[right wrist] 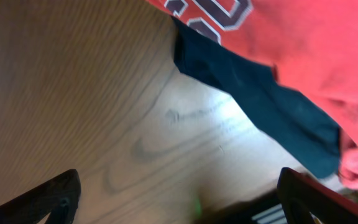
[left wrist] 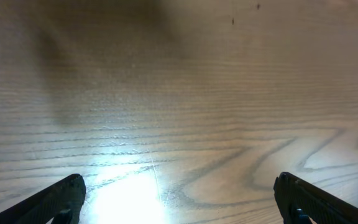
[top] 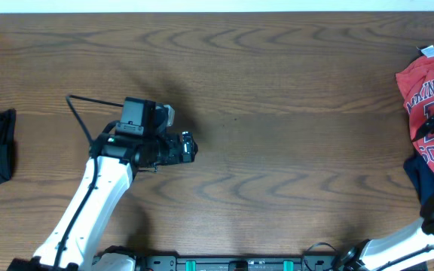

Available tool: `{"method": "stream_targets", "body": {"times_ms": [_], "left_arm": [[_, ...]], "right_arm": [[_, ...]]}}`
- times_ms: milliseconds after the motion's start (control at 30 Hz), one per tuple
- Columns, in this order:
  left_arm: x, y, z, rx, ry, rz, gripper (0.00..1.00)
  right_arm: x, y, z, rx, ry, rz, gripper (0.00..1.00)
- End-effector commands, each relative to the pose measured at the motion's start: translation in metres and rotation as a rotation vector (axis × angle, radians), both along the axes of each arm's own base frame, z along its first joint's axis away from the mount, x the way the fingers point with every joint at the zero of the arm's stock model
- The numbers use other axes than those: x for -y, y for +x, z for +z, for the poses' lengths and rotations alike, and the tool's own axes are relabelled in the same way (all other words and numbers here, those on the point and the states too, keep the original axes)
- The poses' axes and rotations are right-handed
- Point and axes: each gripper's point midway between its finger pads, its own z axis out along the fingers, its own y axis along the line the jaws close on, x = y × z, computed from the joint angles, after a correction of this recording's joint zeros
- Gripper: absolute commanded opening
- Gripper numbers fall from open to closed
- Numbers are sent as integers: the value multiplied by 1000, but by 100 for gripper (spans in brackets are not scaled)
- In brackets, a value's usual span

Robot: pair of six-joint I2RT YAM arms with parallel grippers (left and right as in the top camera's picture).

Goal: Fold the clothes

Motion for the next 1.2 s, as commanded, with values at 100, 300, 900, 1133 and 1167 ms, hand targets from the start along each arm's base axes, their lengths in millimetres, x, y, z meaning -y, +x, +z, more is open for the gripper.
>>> {"method": "stream_targets", "body": {"times_ms": [100, 300, 900, 1133, 1167], "left_arm": [[1, 2, -17, -59, 32, -19, 98], [0, -1, -30, -108, 43, -19, 98], [1, 2, -30, -99, 42, -19, 98], [0, 2, -30, -99, 42, -19, 98], [0, 2, -30, -99, 42, -19, 98]], "right_arm": [[15, 2, -21, -45, -25, 6, 98], [33, -7, -34, -53, -11, -89, 95], [62, -23, -54, -10, 51, -215, 75], [67, -19, -56, 3, 34, -231, 76], [67, -19, -56, 4, 33, -235, 75]]}}
